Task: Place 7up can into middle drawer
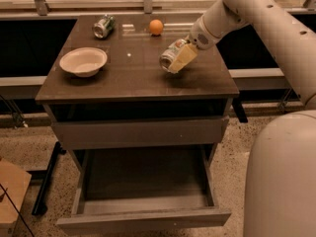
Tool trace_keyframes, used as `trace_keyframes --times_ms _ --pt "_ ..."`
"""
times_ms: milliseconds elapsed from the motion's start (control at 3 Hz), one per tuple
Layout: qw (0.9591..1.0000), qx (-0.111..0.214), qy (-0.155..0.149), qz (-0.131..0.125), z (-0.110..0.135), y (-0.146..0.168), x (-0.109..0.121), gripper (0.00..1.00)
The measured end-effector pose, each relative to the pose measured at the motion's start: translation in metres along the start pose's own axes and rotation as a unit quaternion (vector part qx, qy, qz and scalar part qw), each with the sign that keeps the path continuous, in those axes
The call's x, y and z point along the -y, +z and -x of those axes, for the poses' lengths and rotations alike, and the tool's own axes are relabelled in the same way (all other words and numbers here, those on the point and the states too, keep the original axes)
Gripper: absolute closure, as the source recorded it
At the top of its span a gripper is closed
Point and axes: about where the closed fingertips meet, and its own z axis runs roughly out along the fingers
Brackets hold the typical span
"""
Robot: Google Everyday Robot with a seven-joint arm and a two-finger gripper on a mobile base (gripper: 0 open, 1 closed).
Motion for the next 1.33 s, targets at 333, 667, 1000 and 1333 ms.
trace_keyframes --times_ms 333,667,1000,1333 --pt "0.9996 0.015 -0.022 0.008 0.01 -0.009 -0.02 1.0" --pt "0.9989 0.02 -0.041 0.011 0.017 -0.029 -0.053 1.0" --pt "0.9979 0.017 -0.058 0.022 0.019 -0.052 -0.098 1.0" --pt "0.9958 0.026 -0.075 0.045 0.017 -0.072 -0.153 1.0"
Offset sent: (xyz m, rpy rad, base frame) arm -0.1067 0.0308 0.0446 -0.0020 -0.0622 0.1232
